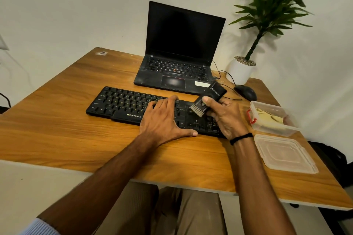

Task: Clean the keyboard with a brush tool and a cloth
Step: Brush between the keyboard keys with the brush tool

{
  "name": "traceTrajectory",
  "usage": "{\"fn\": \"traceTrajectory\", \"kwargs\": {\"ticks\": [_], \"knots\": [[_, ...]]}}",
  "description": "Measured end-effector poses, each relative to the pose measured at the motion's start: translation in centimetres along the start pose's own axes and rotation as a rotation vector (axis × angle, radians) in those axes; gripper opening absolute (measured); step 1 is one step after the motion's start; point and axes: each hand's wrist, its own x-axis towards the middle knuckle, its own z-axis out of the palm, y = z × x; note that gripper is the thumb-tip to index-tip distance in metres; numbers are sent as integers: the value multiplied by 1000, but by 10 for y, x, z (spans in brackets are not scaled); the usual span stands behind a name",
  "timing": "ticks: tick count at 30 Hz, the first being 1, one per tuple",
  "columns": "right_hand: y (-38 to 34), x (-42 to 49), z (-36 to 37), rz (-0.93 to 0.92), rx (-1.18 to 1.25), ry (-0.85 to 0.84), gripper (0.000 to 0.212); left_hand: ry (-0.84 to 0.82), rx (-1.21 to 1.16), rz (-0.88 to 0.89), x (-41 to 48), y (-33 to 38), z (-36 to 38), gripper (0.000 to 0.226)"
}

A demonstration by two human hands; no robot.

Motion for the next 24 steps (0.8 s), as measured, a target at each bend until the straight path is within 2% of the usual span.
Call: {"fn": "traceTrajectory", "kwargs": {"ticks": [3,7,9,12,14,17,18,19,22,23,24], "knots": [[-3,19,-12,-13,106,149,29,-12,10,-1,0,1,-2,130],[-11,48,-22,2,59,158,54,-27,23,-6,2,1,-3,132],[-11,59,-23,15,-54,98,61,-33,19,-2,3,0,-3,131],[-5,58,-16,-5,-347,33,47,-31,23,2,3,-1,-2,131],[-6,56,-16,-11,-503,-34,50,-22,37,4,5,-2,0,132],[-13,53,-27,67,-544,-377,50,-34,54,-3,5,-2,2,134],[-14,53,-30,78,-568,-434,52,-30,61,-3,5,-2,2,135],[-13,54,-29,60,-604,-414,54,-28,62,-4,6,-2,2,135],[-9,60,-27,-94,-764,-131,54,-23,57,-5,6,-1,1,133],[-8,62,-29,-98,-771,-130,54,-22,55,-5,6,0,1,133],[-9,62,-31,-70,-744,-208,54,-23,54,-6,6,1,0,132]]}}
